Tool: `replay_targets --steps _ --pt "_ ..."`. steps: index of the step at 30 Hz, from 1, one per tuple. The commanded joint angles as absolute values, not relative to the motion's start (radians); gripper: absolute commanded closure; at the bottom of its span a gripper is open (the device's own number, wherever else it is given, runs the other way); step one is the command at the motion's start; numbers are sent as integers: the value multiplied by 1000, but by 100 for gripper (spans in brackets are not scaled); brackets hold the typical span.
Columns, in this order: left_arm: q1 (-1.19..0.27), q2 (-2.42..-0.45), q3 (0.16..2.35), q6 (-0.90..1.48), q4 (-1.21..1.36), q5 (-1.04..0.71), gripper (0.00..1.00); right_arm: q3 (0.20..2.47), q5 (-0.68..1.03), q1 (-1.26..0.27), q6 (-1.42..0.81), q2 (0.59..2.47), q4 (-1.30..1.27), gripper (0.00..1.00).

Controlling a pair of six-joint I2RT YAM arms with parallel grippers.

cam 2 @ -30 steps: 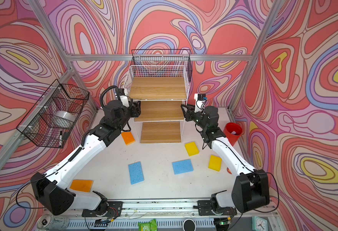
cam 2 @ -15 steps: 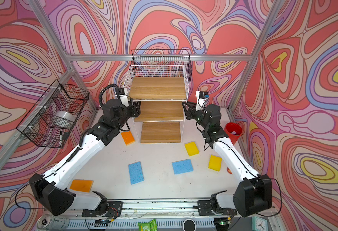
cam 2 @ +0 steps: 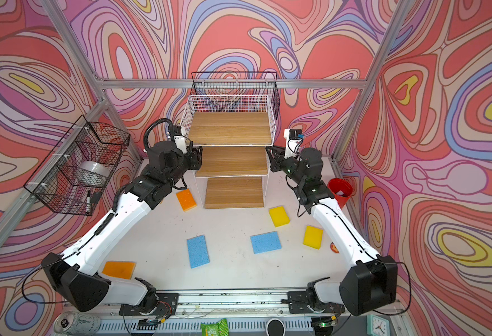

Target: Place and organize the cleaning sponges onto the shelf

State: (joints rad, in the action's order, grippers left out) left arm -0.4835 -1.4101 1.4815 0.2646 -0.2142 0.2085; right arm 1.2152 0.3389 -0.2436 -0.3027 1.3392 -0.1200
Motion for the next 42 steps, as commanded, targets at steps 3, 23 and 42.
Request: replay_targets --steps 3,23,42 --pt "-482 -1412 1533 268 -169 184 27 1262 328 -249 -300 1334 -144 56" --pt "-482 -1180 1371 300 -257 220 0 1177 270 -250 -250 1183 -68 2" --pt "-485 -843 955 523 -584 204 8 979 166 -250 -398 907 275 2"
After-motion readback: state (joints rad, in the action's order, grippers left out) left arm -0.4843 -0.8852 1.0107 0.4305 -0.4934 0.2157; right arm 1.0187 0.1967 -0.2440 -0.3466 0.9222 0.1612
